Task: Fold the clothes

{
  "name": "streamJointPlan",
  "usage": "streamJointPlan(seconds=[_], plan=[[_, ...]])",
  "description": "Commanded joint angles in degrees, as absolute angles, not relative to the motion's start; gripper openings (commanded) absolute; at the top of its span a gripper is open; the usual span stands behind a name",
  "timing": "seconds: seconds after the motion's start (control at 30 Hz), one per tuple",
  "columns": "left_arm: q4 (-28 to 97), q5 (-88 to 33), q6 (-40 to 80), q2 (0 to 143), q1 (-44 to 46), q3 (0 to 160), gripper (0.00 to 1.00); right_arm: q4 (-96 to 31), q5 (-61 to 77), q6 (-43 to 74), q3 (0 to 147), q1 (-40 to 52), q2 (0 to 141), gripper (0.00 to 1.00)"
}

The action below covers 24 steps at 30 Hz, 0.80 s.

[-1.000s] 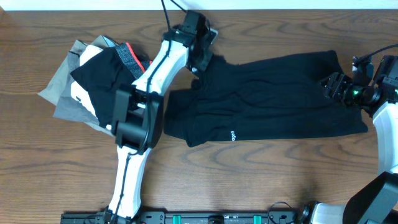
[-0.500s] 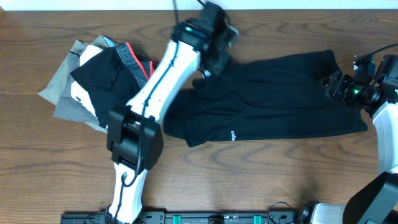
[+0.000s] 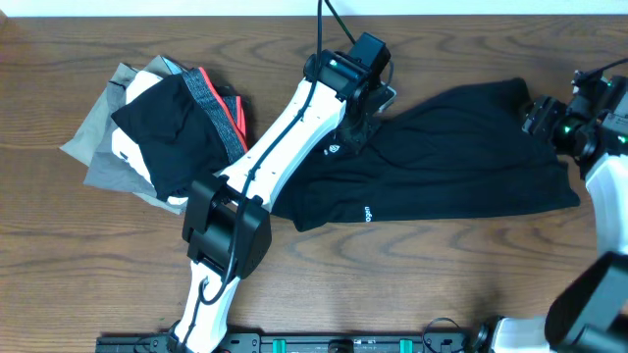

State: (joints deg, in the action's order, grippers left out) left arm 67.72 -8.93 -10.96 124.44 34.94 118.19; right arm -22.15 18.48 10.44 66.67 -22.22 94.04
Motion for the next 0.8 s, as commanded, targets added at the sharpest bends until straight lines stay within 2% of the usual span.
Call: streamJointPlan(seconds=[0.0,0.17,0.47,0.77], plan=[[68.34,-7.88,-11.14,123.87,34.7,118.58,0.06,-20.21,16.8,12.16,70.19,-22.59,100.64,0.68],[69.6,-7.88,-11.11,123.87,34.7,118.58,0.06,-24.43,17.63,9.89,85.62,-22.59,114.63,0.74],[70.63,-7.88,-11.11,123.87,34.7,118.58,0.06,-35.38,19.94,7.81,113.99,-21.45,135.52,0.77],[69.63,-7.88,-11.09,123.87,34.7,118.58,0.06,-36.12,18.48,8.05,117.32,-18.52,142.21,0.76]])
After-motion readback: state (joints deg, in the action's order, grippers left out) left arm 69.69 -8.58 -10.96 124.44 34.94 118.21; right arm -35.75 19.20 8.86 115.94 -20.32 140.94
